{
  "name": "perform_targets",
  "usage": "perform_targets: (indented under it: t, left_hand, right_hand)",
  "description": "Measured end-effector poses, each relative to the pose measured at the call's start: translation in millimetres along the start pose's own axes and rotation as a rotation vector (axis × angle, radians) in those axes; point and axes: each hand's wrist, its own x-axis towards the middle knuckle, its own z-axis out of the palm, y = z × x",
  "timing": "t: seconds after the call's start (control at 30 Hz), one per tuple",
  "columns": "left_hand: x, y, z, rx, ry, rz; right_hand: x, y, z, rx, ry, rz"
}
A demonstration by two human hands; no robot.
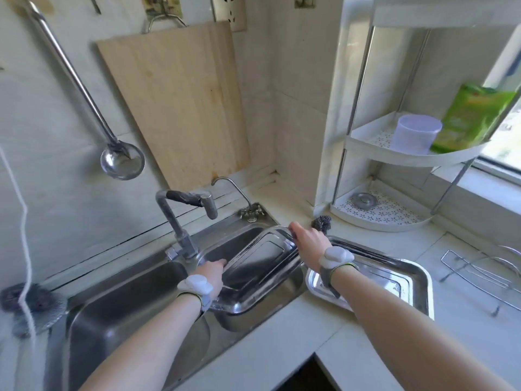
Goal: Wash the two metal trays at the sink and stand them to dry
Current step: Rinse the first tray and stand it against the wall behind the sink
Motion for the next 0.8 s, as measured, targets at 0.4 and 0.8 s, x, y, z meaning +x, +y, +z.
perform_targets:
  t: [0.4, 0.8]
  left_hand:
    - [6.0, 65.7, -65.3, -0.099, 0.371, 0.077]
    - [130.3, 82.9, -185.3, -0.511, 0.457, 0.140]
  right_hand:
    - [22.0, 27.8, -82.7, 0.004, 0.246, 0.008]
    - [108.2, 6.0, -133.9, -0.044, 0.428, 0.145]
